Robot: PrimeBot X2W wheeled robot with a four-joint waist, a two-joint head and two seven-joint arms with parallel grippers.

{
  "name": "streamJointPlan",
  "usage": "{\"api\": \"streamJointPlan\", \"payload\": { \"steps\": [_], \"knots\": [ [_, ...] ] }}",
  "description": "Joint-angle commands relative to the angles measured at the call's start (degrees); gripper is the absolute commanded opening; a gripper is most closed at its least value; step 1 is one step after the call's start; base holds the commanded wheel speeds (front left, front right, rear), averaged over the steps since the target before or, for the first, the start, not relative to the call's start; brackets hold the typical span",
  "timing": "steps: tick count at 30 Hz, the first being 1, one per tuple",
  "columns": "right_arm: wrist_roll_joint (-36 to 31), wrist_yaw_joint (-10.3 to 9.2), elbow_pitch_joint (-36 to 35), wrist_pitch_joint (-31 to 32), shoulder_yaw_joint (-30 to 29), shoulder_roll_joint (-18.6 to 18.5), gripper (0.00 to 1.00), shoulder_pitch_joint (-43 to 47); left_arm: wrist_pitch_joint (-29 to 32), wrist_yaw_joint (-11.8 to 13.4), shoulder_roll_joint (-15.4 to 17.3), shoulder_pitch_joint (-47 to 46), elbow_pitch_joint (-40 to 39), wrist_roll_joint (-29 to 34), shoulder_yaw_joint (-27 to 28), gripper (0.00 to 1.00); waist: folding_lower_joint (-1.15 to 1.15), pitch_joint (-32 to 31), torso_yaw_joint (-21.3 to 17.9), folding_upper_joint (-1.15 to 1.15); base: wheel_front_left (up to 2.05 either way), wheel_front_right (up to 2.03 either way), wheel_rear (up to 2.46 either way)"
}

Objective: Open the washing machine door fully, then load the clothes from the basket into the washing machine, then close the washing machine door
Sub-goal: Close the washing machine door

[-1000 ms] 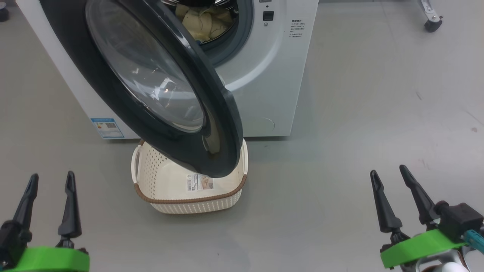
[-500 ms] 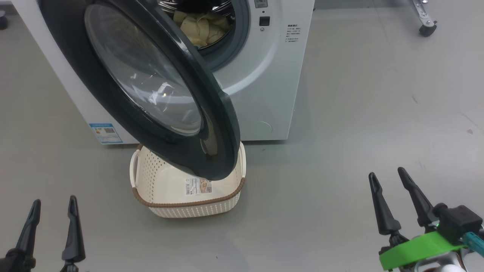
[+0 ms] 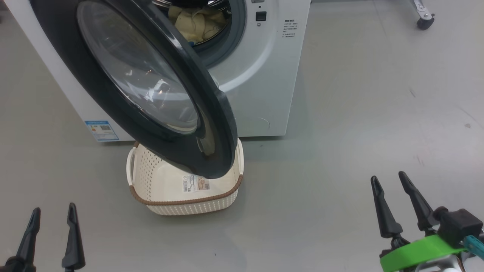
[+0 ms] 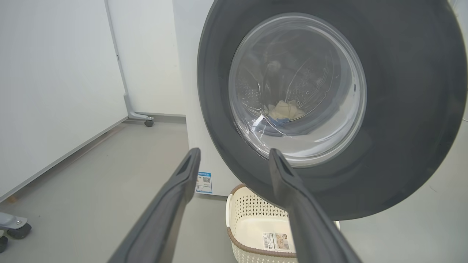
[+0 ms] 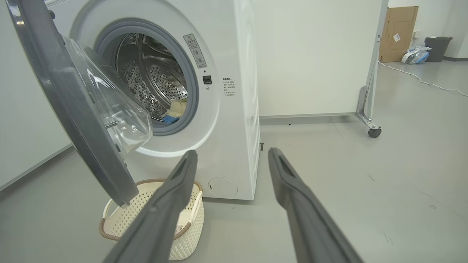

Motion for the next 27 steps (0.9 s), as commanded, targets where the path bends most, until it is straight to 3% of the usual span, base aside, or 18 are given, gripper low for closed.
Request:
{"api": "streamJointPlan", "payload": {
  "steps": [1, 3, 4, 14, 27],
  "knots": [
    [-0.48, 0.20, -1.45, -0.69, 0.49, -0.48, 0.48, -1.53, -0.55, -0.58, 0.31, -1.91, -1.31, 0.79, 3.13, 1.00, 0.00, 0.06, 0.03, 0.00, 0.00, 0.00, 0.00],
    [-0.59, 0.20, -1.35, -0.69, 0.35, -0.41, 0.09, -1.52, -0.55, -0.89, -0.04, -1.91, -1.18, 0.93, 3.32, 1.00, 0.00, 0.07, 0.06, 0.00, 0.00, 0.00, 0.00],
    [-0.63, 0.20, -1.32, -0.69, 0.26, -0.38, 0.00, -1.53, -0.55, -0.99, -0.19, -2.02, -1.28, 1.12, 3.50, 1.00, 0.00, 0.10, 0.07, 0.00, 0.00, 0.00, 0.00],
    [-0.86, 0.20, -2.17, -0.69, -0.76, -0.13, 0.00, -2.08, -0.56, -2.24, -1.44, -2.46, -0.86, 1.91, 4.40, 1.00, 0.00, 0.49, 0.14, 0.00, 0.00, 0.00, 0.00],
    [-1.18, 0.20, -12.67, -0.69, -0.45, -2.14, 0.00, -7.12, -0.56, -3.74, -3.38, -3.22, -0.41, 3.75, 5.93, 1.00, 0.00, 0.80, 0.72, 0.00, 0.00, 0.00, 0.00]
  ]
}}
